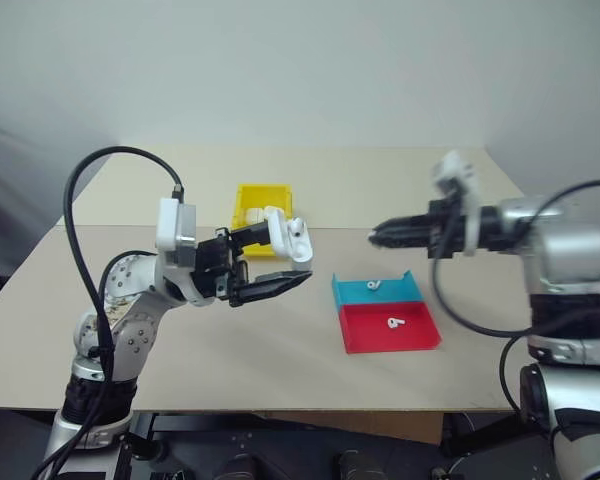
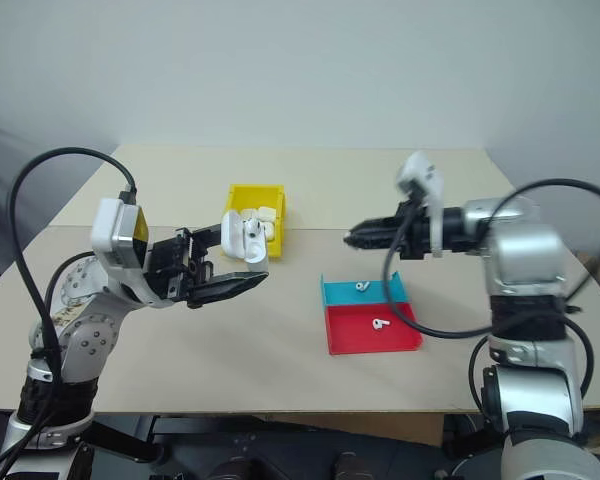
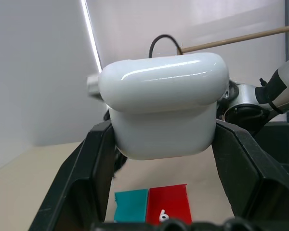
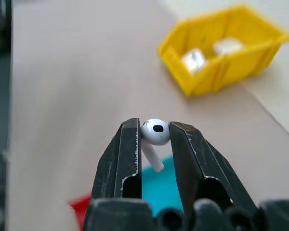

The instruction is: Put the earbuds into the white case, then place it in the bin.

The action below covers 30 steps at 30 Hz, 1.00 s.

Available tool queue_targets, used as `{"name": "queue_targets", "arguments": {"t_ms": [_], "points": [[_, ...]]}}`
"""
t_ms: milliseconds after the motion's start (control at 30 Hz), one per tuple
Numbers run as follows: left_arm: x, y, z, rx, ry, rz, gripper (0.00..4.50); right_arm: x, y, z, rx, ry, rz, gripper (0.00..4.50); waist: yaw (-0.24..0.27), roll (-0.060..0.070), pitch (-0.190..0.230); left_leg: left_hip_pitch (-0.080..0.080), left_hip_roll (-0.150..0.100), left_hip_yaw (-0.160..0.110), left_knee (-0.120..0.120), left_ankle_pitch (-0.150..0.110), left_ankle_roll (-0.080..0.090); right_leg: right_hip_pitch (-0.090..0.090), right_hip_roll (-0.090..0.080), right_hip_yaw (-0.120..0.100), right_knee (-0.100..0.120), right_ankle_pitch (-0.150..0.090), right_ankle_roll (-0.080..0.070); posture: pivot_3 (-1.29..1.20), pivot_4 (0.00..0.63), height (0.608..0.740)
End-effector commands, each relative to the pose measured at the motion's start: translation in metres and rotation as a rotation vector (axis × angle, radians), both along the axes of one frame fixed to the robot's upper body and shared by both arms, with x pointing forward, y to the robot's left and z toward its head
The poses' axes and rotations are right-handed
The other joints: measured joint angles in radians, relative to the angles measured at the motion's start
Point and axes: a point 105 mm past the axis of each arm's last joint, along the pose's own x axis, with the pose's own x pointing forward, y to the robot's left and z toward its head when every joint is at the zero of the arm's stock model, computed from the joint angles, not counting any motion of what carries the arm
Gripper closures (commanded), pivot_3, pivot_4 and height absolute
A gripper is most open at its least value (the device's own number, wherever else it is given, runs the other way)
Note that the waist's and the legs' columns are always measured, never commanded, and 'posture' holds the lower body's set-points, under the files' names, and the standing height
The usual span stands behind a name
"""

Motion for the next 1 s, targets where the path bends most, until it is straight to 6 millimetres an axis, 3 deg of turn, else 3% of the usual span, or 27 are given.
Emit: {"name": "queue_targets", "arguments": {"t_ms": [33, 233, 433, 700, 1000], "points": [[-0.001, -0.005, 0.004, -0.006, -0.039, -0.031, 1.74, -0.035, -0.003, 0.032, 0.228, 0.016, -0.007, 3.45, 0.0, 0.0, 0.0, 0.0, 0.0, 0.0, 0.0, 0.0, 0.0, 0.0, 0.0, 0.0, 0.0, 0.0, 0.0, 0.0, 0.15, 0.74], [-0.003, -0.022, 0.006, -0.03, -0.029, -0.094, 1.74, -0.074, 0.024, 0.034, 0.349, -0.035, 0.057, 3.45, 0.0, 0.0, 0.0, 0.0, 0.0, -0.001, 0.001, 0.0, 0.0, 0.0, 0.0, 0.0, 0.0, -0.002, 0.001, 0.0, 0.15, 0.74], [-0.001, -0.03, 0.006, -0.014, -0.005, -0.126, 1.74, -0.091, 0.047, 0.037, 0.486, -0.081, 0.121, 3.45, -0.004, 0.001, 0.0, -0.001, 0.0, -0.002, 0.001, 0.0, 0.0, 0.0, 0.0, 0.0, 0.0, -0.001, 0.002, 0.0, 0.15, 0.74], [0.003, -0.031, 0.006, -0.001, -0.013, -0.125, 1.74, -0.101, 0.061, 0.033, 0.528, -0.044, 0.161, 3.45, -0.012, 0.001, 0.0, -0.001, 0.0, -0.002, 0.001, 0.0, 0.0, 0.001, 0.0, -0.001, -0.001, -0.001, 0.002, 0.0, 0.15, 0.74], [0.002, -0.029, 0.007, 0.002, -0.023, -0.121, 1.74, -0.093, 0.067, 0.018, 0.456, 0.041, 0.129, 3.45, -0.032, 0.001, 0.0, -0.001, 0.0, -0.003, 0.0, 0.0, 0.0, 0.001, 0.0, 0.0, -0.002, -0.002, 0.003, 0.0, 0.15, 0.74]]}}
